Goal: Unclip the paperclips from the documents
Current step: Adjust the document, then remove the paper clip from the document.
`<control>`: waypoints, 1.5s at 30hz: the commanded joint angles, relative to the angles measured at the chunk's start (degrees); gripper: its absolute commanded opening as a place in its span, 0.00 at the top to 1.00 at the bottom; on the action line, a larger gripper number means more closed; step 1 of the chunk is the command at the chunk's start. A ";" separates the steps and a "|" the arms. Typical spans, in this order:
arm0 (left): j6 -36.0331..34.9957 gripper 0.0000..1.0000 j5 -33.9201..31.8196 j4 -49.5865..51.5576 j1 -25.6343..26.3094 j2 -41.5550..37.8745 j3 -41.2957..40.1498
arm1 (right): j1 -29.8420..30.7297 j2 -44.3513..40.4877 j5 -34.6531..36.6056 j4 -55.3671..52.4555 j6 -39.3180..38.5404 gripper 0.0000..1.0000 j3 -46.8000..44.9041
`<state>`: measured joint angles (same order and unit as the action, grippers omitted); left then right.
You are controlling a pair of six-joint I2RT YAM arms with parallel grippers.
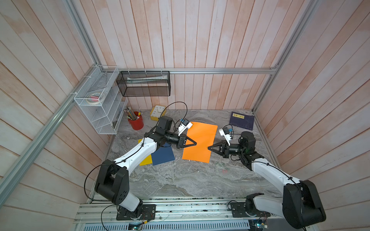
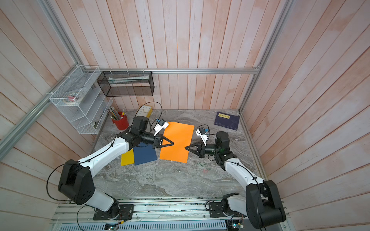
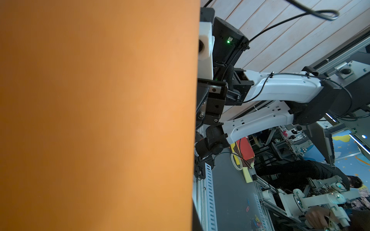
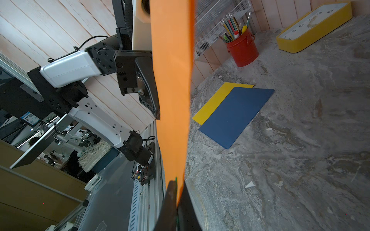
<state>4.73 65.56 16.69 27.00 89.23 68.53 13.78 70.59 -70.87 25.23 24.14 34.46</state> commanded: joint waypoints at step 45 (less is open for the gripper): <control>-3.15 1.00 -0.09 2.88 -1.25 -2.14 0.22 | -2.62 -1.72 -1.54 0.87 1.77 0.94 0.96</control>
<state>2.74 65.56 17.12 26.85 89.01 68.53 13.08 69.95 -72.77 25.26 25.47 34.65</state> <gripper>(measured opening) 0.050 0.059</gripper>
